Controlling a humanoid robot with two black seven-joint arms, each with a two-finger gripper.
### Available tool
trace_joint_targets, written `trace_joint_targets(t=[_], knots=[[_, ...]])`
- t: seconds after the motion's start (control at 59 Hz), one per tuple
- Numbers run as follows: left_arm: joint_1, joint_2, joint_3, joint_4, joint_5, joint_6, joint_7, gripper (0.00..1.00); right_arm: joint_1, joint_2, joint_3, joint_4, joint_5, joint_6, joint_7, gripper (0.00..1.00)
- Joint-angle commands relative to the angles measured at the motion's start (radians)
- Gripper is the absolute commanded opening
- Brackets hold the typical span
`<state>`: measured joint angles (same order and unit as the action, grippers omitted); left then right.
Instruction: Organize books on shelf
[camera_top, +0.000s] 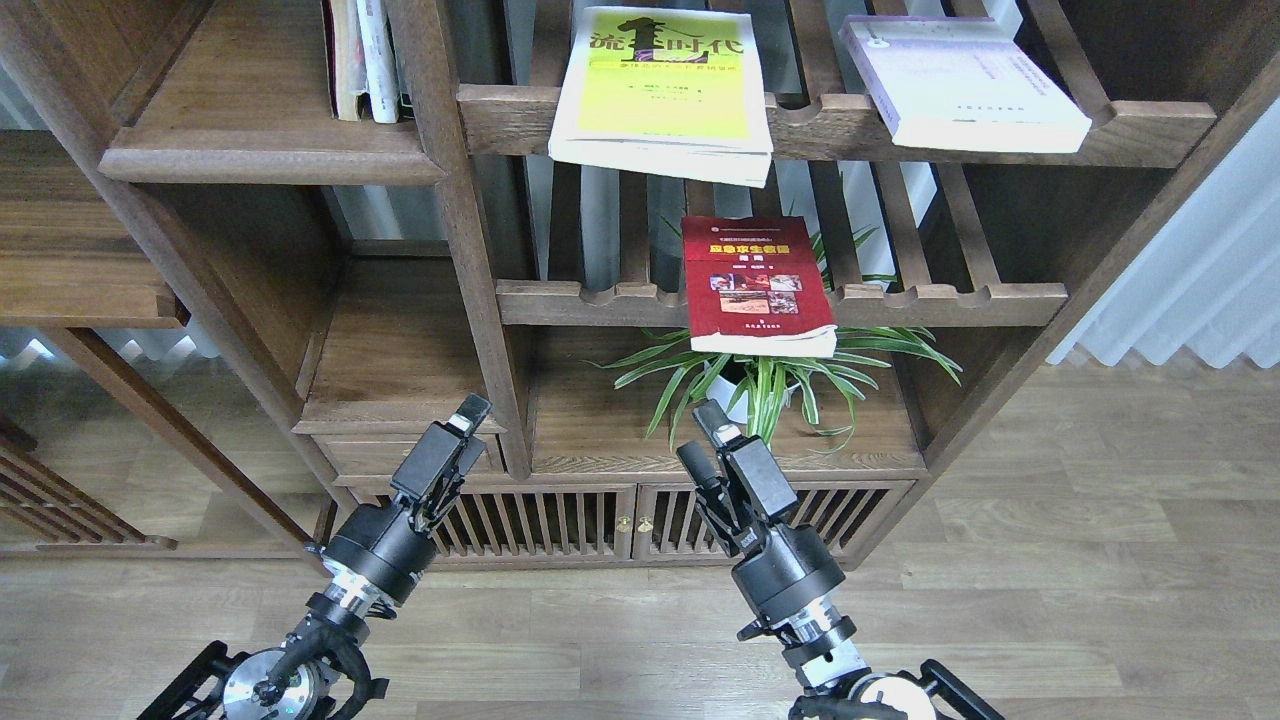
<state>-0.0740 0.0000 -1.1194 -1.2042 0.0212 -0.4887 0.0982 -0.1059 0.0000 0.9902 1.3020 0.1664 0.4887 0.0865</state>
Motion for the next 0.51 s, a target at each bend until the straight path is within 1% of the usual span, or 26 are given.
trace_joint_targets(t=[0.0,0.492], knots=[[0.011,0.0,0.0,0.0,0.002,0.0,0.0,1.0,0.0,0.0,0.002,-0.012,-0.002,0.0,-0.001,0.99],[0.028,0.0,-0.002,0.0,0.01,0.0,0.0,1.0,0.0,0.0,-0.007,-0.049,-0.002,0.0,0.004,0.99]])
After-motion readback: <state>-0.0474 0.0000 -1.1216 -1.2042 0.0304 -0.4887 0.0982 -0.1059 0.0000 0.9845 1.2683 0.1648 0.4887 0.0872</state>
